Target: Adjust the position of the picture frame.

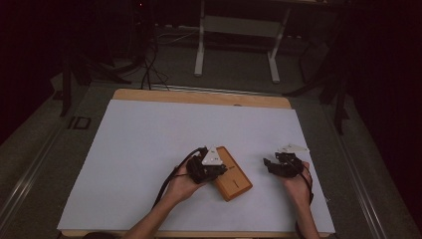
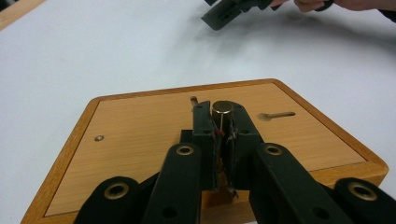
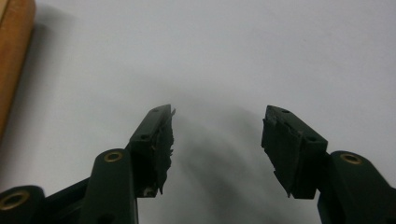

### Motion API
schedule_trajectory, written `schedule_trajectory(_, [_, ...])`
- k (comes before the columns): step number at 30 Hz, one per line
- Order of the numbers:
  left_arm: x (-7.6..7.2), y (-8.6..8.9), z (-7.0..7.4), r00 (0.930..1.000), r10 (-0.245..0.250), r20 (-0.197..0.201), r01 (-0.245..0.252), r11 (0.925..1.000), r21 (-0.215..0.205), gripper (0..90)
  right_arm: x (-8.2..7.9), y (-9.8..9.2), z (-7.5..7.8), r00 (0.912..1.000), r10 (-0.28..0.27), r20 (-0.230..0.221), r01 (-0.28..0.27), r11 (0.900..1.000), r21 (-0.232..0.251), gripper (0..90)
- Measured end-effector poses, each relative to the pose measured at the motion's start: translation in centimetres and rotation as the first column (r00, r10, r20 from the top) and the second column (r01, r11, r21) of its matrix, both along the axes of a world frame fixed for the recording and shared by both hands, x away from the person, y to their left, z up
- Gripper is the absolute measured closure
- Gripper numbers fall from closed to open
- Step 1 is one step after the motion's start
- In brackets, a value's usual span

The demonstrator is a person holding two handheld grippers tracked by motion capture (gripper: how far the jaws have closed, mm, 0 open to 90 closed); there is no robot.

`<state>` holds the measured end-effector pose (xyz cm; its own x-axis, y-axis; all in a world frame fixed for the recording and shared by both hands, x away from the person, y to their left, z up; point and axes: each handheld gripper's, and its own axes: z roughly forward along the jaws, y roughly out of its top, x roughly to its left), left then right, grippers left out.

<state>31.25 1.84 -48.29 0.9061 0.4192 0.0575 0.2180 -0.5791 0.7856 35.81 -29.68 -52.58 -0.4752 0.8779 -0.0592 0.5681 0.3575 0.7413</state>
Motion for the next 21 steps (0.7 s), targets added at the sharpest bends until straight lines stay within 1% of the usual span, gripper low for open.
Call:
schedule_trajectory(3, [0.0,0.9,0.0,0.9998,-0.014,-0.016,0.013,0.9999,-0.009,84.8,0.0,0.1,0.0,1.0,0.0,0.001,0.0,1.0,0.001,42.5])
schedule_trajectory(5, [0.1,1.7,-0.2,0.9995,-0.014,-0.027,0.014,0.9999,-0.008,84.8,0.0,0.1,0.0,1.0,0.001,0.0,-0.001,1.0,-0.001,42.5])
schedule_trajectory(8, [0.4,2.9,-0.5,0.9989,0.006,-0.047,-0.006,1.0,-0.008,84.8,-0.1,0.3,0.0,1.0,0.004,0.005,-0.003,1.0,-0.004,42.4])
schedule_trajectory(13, [1.0,4.2,-0.9,0.997,0.059,-0.051,-0.059,0.9983,0.005,84.7,-0.2,1.0,-0.1,0.9997,0.025,0.006,-0.025,1.0,-0.013,42.5])
schedule_trajectory(15, [1.3,4.5,-1.1,0.9955,0.081,-0.048,-0.081,0.9967,0.006,84.7,-0.4,1.6,-0.1,0.999,0.041,0.016,-0.041,0.999,-0.012,43.8])
schedule_trajectory(16, [1.4,4.6,-1.1,0.9943,0.095,-0.047,-0.095,0.9954,0.01,84.6,-0.5,2.0,0.0,0.9984,0.053,0.018,-0.053,0.999,-0.01,44.4])
schedule_trajectory(18, [1.6,4.8,-1.2,0.9922,0.116,-0.046,-0.115,0.9932,0.012,84.6,-0.8,3.0,0.0,0.9955,0.091,0.026,-0.091,0.996,0.013,46.8])
schedule_trajectory(19, [1.8,4.9,-1.3,0.9902,0.131,-0.047,-0.131,0.9913,0.011,84.6,-1.0,3.4,0.0,0.9939,0.107,0.026,-0.108,0.994,0.022,49.7])
schedule_trajectory(20, [1.9,4.9,-1.4,0.9886,0.143,-0.049,-0.142,0.9898,0.013,84.5,-1.2,4.2,0.0,0.9886,0.147,0.03,-0.148,0.989,0.025,54.8])
schedule_trajectory(21, [2.0,5.0,-1.4,0.9871,0.152,-0.05,-0.152,0.9883,0.014,84.5,-1.4,4.7,0.0,0.9832,0.18,0.028,-0.181,0.983,0.033,61.8])
